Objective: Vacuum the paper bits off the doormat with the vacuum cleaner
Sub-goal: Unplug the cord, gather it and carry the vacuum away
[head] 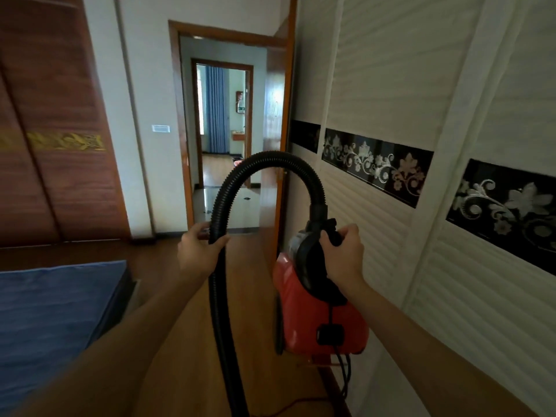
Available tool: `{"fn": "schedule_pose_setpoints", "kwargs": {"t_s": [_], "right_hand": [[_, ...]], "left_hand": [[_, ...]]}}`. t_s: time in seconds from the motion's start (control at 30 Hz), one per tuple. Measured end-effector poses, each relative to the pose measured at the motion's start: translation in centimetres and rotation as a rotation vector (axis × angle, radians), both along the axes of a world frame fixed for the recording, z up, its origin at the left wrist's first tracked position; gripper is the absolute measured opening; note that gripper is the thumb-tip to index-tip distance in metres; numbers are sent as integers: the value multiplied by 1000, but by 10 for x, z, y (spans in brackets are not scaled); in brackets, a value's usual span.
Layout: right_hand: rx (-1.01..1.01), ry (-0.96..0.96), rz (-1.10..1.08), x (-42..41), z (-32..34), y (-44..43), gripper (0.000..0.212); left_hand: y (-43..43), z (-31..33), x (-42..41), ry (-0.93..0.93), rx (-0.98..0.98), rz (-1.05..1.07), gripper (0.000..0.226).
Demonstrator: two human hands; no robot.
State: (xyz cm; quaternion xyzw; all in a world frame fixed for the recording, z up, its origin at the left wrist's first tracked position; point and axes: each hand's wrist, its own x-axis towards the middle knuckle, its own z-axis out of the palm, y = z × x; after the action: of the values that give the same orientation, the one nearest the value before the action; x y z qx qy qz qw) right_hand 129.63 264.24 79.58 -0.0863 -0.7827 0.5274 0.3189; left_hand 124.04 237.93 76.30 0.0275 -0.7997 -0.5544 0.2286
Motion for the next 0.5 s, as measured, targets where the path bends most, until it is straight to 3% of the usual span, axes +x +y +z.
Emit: {"fn": "schedule_pose_setpoints", "kwargs": {"t_s": [0.5], "right_hand": [[96, 64, 280, -247, 4, -48, 20]], "left_hand": [[-46, 18, -164, 22, 46, 368, 53]]}}
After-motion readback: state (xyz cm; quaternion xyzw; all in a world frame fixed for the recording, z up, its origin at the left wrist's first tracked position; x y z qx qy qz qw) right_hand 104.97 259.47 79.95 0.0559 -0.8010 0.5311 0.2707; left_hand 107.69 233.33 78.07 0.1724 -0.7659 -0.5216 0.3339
